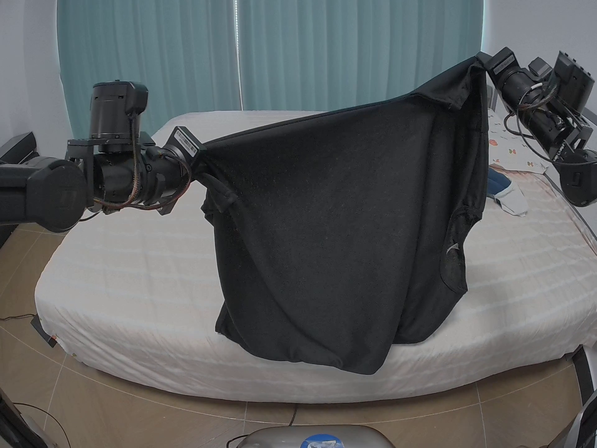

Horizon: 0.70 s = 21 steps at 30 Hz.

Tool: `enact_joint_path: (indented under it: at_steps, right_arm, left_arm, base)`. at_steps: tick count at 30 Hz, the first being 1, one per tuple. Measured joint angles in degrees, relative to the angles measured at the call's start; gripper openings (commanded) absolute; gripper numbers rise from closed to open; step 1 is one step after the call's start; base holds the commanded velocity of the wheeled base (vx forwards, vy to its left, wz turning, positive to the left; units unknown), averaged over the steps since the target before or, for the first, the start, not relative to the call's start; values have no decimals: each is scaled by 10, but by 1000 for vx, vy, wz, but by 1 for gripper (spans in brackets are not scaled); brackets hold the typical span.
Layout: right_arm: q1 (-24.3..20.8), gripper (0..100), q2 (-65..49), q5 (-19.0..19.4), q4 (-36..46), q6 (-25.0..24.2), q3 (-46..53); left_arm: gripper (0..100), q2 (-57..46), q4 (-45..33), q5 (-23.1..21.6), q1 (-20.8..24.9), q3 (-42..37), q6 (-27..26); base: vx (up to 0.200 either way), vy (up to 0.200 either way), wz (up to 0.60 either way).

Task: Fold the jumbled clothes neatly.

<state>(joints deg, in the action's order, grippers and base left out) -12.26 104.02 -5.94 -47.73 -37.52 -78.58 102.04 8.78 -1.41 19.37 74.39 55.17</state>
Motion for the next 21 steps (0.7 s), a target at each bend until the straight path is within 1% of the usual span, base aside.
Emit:
enact_joint_path:
  at_steps: [6, 11, 21]
  right_arm:
    - [-3, 0, 51, 1, -14, 2, -33]
    - [-4, 0, 89, 1, -18, 4, -39]
    - [-10, 0, 190, -3, -72, 5, -19]
  left_arm:
    - [0, 44, 0, 0, -4, 31, 1]
    - [0, 78, 1, -3, -8, 44, 1]
    - [0, 160, 8, -2, -6, 53, 1]
  base:
    - [200, 0, 0]
    - [200, 0, 0]
    - [0, 0, 0]
